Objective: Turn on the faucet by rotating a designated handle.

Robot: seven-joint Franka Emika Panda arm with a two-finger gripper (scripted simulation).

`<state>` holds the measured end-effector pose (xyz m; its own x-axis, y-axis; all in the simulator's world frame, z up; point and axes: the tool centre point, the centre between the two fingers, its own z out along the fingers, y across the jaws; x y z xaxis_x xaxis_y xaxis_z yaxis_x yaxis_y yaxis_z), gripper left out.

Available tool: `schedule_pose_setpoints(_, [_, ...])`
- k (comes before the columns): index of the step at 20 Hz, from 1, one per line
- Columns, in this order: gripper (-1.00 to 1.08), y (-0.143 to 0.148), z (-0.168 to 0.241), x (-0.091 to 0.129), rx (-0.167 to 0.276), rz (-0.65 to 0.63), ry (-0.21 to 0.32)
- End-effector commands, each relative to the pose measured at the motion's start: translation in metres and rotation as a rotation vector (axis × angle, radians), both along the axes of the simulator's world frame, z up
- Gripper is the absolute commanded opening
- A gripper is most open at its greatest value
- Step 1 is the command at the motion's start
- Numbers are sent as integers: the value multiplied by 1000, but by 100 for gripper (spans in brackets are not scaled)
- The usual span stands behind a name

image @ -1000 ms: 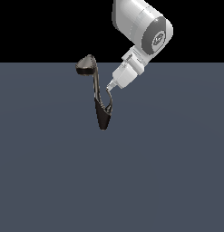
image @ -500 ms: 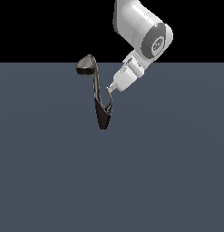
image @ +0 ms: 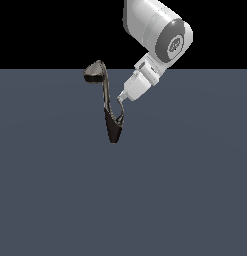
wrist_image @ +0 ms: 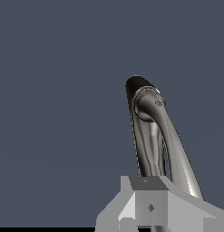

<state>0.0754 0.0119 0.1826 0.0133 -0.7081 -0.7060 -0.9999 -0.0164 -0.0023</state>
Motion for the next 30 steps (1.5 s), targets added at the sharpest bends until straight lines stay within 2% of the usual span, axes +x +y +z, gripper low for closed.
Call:
schedule_pose_setpoints(1, [-100, 2, 2, -8, 1, 2, 1])
schedule_pose_setpoints(7, [-100, 6, 6, -24, 1, 2, 1])
schedule_pose_setpoints(9, [-100, 0, 3, -19, -4, -9, -3])
schedule_pose_setpoints(24, [-100, -11, -9, -70, 1, 1, 1])
schedule_pose_setpoints(25, [-100, -11, -9, -70, 1, 1, 1])
schedule_pose_setpoints(26, [-100, -6, -1, -61, 0, 6, -18])
schedule_pose_setpoints(30, [-100, -24, -21, -73, 1, 4, -9])
